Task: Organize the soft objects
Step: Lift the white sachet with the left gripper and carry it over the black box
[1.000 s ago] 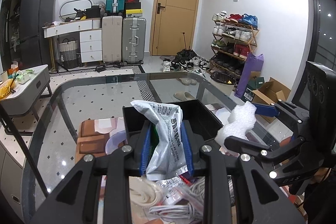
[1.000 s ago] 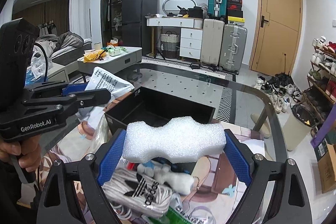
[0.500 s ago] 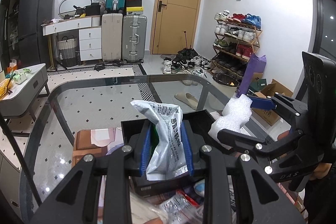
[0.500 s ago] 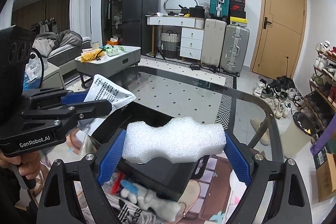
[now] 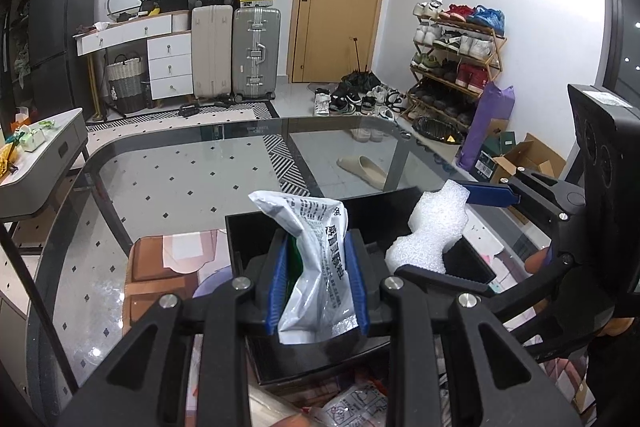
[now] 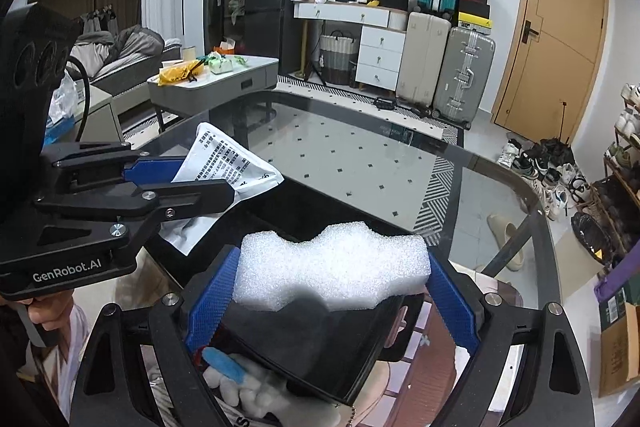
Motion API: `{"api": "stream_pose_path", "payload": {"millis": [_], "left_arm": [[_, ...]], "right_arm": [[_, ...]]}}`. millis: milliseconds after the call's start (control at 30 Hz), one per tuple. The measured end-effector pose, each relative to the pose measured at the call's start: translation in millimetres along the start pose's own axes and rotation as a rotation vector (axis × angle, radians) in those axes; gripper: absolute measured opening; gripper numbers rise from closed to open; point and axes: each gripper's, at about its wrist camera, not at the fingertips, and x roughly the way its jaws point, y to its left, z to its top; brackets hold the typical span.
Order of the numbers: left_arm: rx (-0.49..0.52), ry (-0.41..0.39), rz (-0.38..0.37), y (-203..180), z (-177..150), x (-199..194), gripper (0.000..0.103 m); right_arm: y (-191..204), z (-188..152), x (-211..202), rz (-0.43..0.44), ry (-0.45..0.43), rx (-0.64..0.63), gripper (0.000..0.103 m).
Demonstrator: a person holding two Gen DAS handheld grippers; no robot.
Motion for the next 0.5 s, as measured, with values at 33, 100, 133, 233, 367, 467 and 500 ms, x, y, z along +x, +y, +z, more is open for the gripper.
{"api": "stream_pose_path", "payload": {"millis": [33,100,133,233,367,467,500], "left_arm": [[-0.003,0.000,-0.002,2.1,0.0,0.5,0.026],[-0.005,0.005,-0.010,3.1,-0.8,2.7,0.026],[-0.006,0.007,-0.013,3.6,-1.3,3.6,0.027],[-0.009,0.006,-0.022,4.9,-1.9,3.3,0.027],[-0.001,0.005,-0.028,3.0,-2.1,1.9,0.027],[-0.001,0.003,-0.031,2.0,-2.2,1.9,0.029],[0.001,0.007,-0.035,0.9,-2.5,2.3,0.031]], "right_arm": [[1.0,-0.5,1.8,0.006,0.001,-0.002,0.091],[4.1,1.5,5.5,0.007,0.002,0.008,0.091],[3.7,1.3,7.4,0.008,0.004,0.011,0.091],[6.1,0.5,10.6,-0.002,0.001,0.006,0.099],[3.8,-1.1,5.8,-0.026,-0.020,0.000,0.101],[3.9,-5.3,-4.6,-0.040,-0.033,0.017,0.102],[3.3,-6.9,-9.2,-0.048,-0.038,0.027,0.102]]}}
